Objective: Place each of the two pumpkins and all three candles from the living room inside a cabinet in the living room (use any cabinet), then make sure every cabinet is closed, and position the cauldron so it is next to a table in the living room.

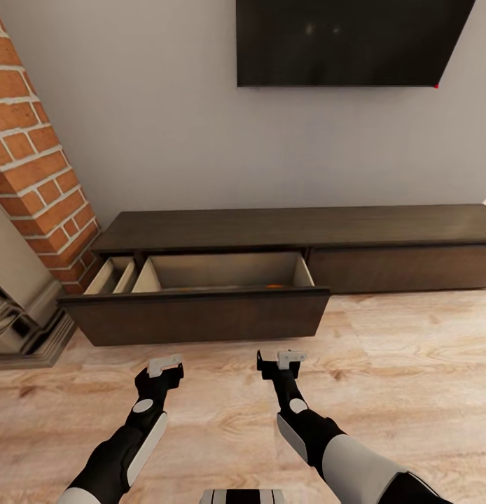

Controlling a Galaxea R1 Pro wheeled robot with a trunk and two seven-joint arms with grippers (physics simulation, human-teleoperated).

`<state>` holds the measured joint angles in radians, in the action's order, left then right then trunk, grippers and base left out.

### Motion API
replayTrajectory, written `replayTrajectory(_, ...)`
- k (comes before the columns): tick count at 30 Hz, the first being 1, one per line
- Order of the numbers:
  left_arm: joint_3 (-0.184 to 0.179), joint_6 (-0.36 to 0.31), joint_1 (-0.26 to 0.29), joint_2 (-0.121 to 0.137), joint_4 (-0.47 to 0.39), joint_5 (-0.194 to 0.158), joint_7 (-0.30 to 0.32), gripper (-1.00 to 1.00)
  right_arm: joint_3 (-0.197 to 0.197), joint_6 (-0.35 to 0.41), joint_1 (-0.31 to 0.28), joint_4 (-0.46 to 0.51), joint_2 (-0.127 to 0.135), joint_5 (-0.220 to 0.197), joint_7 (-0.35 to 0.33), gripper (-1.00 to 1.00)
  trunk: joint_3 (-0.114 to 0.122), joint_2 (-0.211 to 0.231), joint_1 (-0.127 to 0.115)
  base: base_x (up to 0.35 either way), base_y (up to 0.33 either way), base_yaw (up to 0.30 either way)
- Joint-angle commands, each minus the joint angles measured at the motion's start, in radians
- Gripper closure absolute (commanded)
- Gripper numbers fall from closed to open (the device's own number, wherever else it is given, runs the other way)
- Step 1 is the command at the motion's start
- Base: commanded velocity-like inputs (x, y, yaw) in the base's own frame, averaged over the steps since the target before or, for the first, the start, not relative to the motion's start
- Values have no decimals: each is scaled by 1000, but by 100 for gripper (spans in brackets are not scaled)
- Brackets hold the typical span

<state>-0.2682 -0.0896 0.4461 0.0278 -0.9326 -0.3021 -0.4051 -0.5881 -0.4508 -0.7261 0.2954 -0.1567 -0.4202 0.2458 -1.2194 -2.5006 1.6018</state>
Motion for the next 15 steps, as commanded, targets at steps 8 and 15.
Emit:
replayTrajectory(8,-6,-3,-1,3,-11,-6,-9,-100,-9,-10,-1,1,-1,-6,5,-100,-1,0,0,27,0,0)
replayTrajectory(15,-6,-4,-3,3,-20,-6,-9,-100,-7,-2,-1,1,-1,-8,7,-100,-1,0,0,4,0,0)
